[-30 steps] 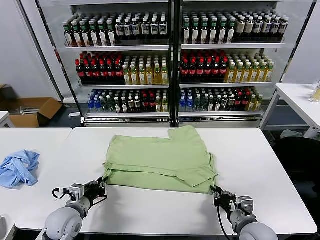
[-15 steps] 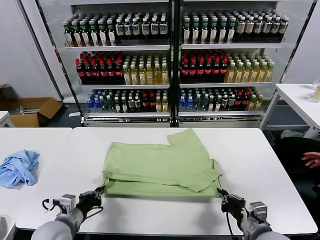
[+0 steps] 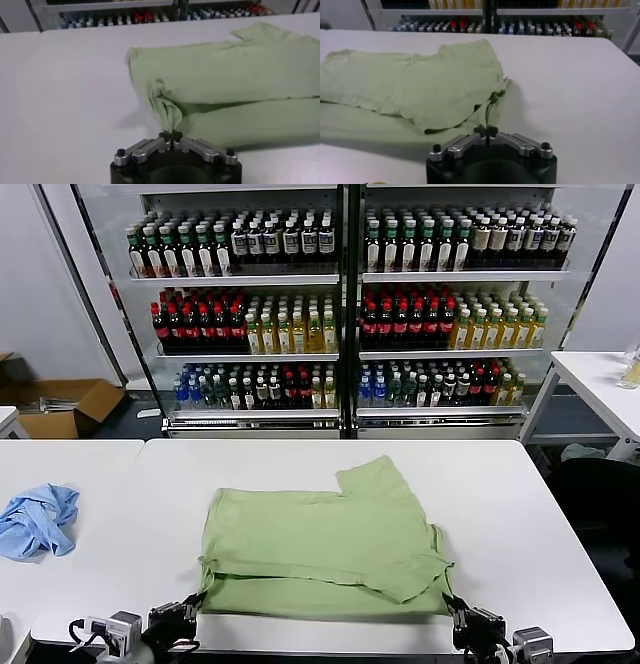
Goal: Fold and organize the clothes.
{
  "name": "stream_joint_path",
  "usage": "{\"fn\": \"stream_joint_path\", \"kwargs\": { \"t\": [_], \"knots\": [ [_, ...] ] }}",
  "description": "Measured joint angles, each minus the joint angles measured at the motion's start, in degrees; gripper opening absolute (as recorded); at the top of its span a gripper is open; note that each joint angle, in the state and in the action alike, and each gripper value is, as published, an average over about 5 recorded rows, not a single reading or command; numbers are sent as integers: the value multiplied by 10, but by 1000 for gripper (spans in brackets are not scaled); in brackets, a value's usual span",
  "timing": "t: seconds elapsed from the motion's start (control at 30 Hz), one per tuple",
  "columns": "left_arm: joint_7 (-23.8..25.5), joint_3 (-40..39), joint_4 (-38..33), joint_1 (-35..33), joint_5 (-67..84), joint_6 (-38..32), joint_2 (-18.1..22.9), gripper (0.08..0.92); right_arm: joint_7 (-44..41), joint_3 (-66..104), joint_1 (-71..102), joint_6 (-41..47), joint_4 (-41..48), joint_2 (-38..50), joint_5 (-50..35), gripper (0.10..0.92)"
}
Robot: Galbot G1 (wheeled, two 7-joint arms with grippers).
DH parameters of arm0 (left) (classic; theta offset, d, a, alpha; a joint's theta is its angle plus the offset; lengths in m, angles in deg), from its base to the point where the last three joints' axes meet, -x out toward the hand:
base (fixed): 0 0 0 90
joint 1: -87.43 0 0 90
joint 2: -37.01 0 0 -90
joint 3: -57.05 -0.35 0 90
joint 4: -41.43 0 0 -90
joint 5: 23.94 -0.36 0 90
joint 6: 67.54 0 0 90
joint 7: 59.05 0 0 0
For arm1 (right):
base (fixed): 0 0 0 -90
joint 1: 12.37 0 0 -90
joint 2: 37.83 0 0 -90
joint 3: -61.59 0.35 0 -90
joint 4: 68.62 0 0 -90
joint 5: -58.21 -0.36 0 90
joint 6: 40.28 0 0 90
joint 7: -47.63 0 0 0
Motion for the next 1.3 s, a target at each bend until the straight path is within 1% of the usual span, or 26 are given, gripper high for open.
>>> {"fn": "stream_joint_path", "kwargs": {
  "t": [0.07, 0.2, 0.37, 0.53, 0.63, 0.73, 0.8, 0.9, 1.07, 1.3],
  "knots": [
    [2, 6, -7, -8, -6, 0, 0, 176, -1, 4, 2, 0, -5, 2, 6, 248],
    [4, 19, -24, -16, -13, 0, 0, 297, -4, 12, -1, 1, -17, 9, 11, 361],
    [12, 33, -39, -11, -13, -6, -6, 436, -2, 11, -26, 1, -25, 21, 3, 508],
    [18, 32, -31, 23, -4, -36, -13, 583, 8, -7, -101, 1, -1, 25, -15, 656],
    [19, 25, -12, 52, 2, -59, -19, 670, 16, -28, -162, 2, 33, 23, -24, 740],
    [23, 15, 13, 85, 7, -74, -24, 755, 25, -57, -230, 2, 76, 18, -30, 802],
    [27, 6, 35, 112, 9, -79, -27, 796, 30, -79, -277, 2, 108, 13, -33, 816],
    [33, -12, 78, 160, 11, -84, -31, 819, 36, -112, -346, 2, 160, 3, -37, 822],
    [44, -48, 157, 243, 22, -86, -35, 823, 37, -165, -451, 1, 255, -21, -37, 823],
    [60, -106, 258, 348, 33, -95, -29, 823, 22, -221, -576, -1, 398, -66, -26, 823]
  ]
}}
